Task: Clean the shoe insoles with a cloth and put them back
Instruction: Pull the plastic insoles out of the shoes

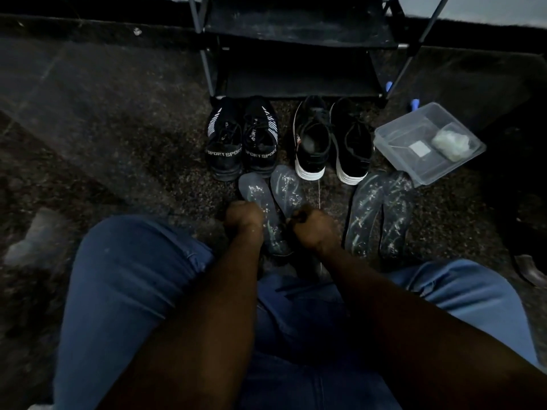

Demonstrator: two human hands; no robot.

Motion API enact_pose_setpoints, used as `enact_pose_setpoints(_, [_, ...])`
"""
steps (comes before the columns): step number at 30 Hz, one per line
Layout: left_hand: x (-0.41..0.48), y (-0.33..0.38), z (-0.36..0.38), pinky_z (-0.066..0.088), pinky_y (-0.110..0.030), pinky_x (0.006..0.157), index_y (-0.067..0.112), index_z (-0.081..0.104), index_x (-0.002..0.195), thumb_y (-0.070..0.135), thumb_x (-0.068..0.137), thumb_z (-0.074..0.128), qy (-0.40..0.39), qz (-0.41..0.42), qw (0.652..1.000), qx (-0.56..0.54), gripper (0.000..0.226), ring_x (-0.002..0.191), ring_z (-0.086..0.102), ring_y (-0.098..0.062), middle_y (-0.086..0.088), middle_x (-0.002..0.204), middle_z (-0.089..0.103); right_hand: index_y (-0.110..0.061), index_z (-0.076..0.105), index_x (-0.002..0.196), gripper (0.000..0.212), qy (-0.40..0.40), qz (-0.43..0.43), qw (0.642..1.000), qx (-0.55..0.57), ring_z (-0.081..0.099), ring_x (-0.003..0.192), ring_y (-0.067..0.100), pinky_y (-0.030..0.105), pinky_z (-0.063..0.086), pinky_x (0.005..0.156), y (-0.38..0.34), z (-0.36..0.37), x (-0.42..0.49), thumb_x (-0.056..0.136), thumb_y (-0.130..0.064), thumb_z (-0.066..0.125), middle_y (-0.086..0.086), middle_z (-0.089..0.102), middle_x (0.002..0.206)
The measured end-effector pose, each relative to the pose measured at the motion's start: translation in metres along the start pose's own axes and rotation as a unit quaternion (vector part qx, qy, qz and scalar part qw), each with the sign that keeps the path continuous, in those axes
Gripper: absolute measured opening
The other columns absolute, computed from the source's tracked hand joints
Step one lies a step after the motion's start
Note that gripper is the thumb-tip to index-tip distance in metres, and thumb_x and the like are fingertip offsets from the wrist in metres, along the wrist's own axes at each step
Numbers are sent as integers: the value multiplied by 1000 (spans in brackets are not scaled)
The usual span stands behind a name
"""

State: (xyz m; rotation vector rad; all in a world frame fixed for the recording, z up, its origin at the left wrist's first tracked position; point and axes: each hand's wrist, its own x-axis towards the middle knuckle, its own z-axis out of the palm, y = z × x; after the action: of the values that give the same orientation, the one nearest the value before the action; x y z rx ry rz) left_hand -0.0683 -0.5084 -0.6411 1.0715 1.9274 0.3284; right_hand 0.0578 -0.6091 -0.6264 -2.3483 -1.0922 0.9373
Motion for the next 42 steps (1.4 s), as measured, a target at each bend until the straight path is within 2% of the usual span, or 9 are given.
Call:
enact_pose_setpoints(5, [-21,3,-9,51,-39,98,-4,55,139,11,105,40,-39,11,978,-205,40,124,59,-37,-22,136,60,-27,67,98,37,-13,3,997,71,70,95,24,38,57,89,-8,4,-4,81,-59,72,3,76,100])
enact_pose_setpoints(9, [-17,-5,-2,53,-37,74,-4,67,120,0,89,44,-94,15,940,-328,39,88,63,-30,-20,111,69,-23,69,92,32,-10,21,977,210,70,79,18,43,61,83,-8,3,-12,76,-48,81,-1,76,87])
enact_pose_setpoints(13, [-35,-11,3,58,-55,84,5,72,112,9,65,53,-175,26,925,-336,50,94,71,-40,-23,109,74,-23,70,91,39,-11,-3,973,232,72,76,25,51,61,82,7,-1,-9,64,-51,74,0,76,80])
enact_pose_setpoints(17, [-81,1,-11,56,-37,72,4,70,112,3,91,49,-232,72,921,-303,29,82,67,-30,-22,107,73,-27,72,88,23,-6,-22,965,263,68,71,21,55,59,82,17,-15,-17,70,-41,74,1,75,77])
enact_pose_setpoints(19, [-88,1,-12,56,-42,81,7,70,113,7,95,51,-257,84,917,-292,26,90,68,-32,-20,113,73,-25,74,90,25,6,-22,962,273,70,75,21,53,60,84,18,-25,-24,72,-41,76,-1,76,80])
enact_pose_setpoints(25, [-113,2,-7,56,-43,90,11,71,114,8,99,54,-302,113,904,-281,23,102,69,-34,-18,116,74,-15,73,87,2,51,-26,944,326,60,61,5,27,52,65,16,-52,-45,88,-15,76,-10,69,66])
enact_pose_setpoints(28, [-121,-3,-4,55,-48,98,14,72,113,17,99,58,-322,117,895,-287,20,108,70,-36,-13,113,76,-13,72,89,6,47,-29,931,362,56,56,8,28,46,62,21,-56,-49,91,-7,71,-11,64,59])
enact_pose_setpoints(38, [-120,20,-5,58,-40,83,2,67,129,55,96,54,-438,38,813,-383,64,100,70,-32,-21,124,69,-10,62,90,19,-8,-43,897,440,66,65,11,26,54,63,24,-66,-44,88,3,75,-2,71,72])
enact_pose_setpoints(42, [-116,44,12,52,-44,99,0,72,120,60,97,50,-488,18,786,-380,68,115,67,-33,-23,130,66,-10,59,86,25,24,-43,901,432,66,79,15,34,56,79,28,-74,-28,82,0,81,5,71,91])
